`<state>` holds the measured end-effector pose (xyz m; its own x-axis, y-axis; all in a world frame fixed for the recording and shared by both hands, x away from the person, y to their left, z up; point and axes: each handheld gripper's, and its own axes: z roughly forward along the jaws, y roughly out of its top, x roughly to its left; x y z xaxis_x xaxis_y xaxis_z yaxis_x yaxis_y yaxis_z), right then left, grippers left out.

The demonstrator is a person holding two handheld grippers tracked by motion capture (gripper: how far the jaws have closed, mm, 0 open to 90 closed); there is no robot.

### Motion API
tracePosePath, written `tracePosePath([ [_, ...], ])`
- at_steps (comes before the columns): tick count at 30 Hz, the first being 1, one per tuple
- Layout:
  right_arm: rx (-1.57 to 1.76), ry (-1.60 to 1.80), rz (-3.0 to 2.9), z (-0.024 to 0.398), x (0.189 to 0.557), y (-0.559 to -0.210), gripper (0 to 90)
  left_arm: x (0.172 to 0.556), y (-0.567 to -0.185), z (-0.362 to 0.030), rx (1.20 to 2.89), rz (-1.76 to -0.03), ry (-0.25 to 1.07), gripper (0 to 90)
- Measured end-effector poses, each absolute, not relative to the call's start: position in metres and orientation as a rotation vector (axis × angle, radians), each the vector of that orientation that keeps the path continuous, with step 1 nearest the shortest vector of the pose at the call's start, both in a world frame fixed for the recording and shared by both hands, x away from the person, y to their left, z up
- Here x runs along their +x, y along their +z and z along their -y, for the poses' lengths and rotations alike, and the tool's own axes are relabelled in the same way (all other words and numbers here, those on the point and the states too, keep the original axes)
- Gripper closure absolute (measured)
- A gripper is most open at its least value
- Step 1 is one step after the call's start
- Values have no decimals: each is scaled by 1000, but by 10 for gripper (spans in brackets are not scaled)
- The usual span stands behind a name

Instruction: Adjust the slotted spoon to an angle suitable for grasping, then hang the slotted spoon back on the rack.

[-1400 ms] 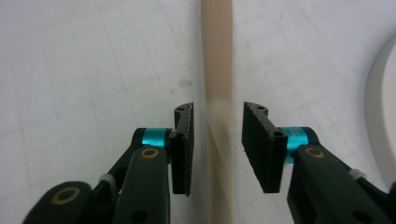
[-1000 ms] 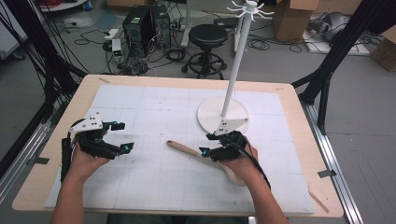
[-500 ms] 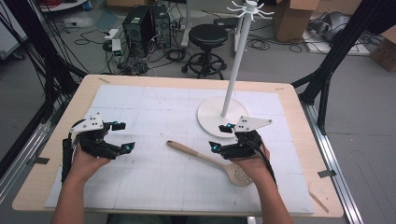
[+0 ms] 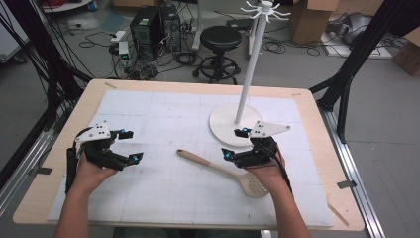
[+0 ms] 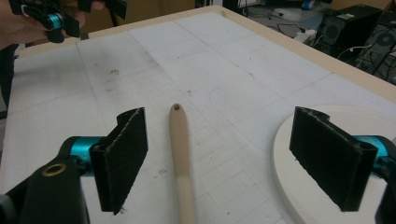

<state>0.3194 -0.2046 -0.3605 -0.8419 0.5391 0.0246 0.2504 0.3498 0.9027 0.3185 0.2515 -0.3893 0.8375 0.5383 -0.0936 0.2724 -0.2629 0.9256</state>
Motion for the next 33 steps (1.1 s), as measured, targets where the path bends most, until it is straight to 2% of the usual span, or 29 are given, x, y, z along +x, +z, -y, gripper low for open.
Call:
tracePosePath([
  [19,712,1356,-2435,186,322,-373,177,319,-388,-248,1862,-600,288,91],
  [33,731,1101,-2645,142,335,-404,183,318,-387,-250,1863,-598,295,90],
])
